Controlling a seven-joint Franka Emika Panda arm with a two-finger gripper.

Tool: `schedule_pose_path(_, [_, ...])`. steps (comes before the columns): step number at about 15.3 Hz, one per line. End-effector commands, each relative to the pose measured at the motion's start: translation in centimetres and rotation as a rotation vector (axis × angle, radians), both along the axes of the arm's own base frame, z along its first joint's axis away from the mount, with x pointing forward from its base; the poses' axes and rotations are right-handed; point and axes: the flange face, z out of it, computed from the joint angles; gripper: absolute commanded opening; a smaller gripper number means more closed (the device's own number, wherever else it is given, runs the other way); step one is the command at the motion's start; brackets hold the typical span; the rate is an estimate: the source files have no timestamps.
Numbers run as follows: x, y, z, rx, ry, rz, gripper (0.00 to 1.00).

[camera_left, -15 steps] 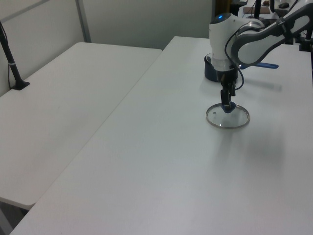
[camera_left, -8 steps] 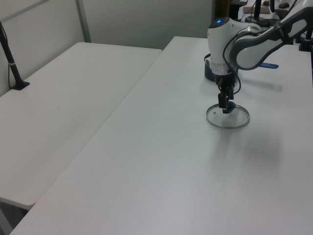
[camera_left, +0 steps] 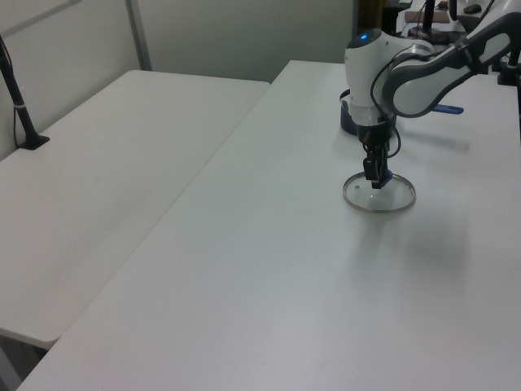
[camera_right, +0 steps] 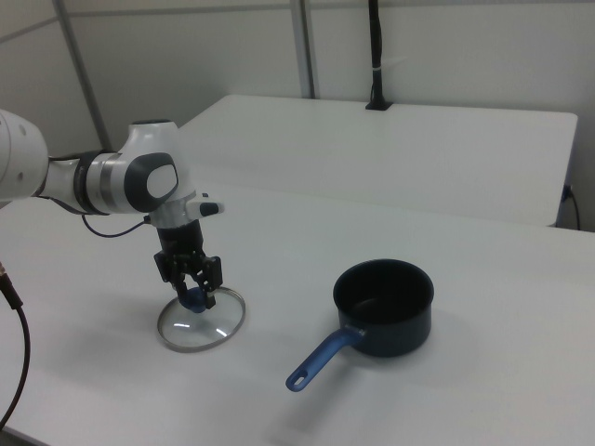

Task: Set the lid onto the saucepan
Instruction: 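Close the gripper on the blue knob and lift the glass lid, then carry the lifted lid over the dark blue saucepan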

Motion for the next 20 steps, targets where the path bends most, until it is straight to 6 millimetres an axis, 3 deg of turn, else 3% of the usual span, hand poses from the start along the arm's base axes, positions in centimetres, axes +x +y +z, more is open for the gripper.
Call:
schedule_pose_path(1, [0.0, 0.4, 0.0, -0.013, -0.026, -0.006, 0.45])
schedule_pose_path(7, [-0.1, 0.4, 1.5, -0.012, -0.028, 0.0, 0.42])
schedule_pose_path(10, [-0.1, 0.1, 3.6, -0.016, -0.01, 0.017, 0.41])
schedule_pose_path(13, [0.4, -0.8, 7.5, -0.014, -0.016, 0.019, 0.41])
schedule_pose_path(17, [1.8, -4.1, 12.9, -0.015, 0.003, 0.016, 0.41])
schedule_pose_path(20, [2.9, -8.9, 15.5, -0.019, -0.022, -0.019, 0.41])
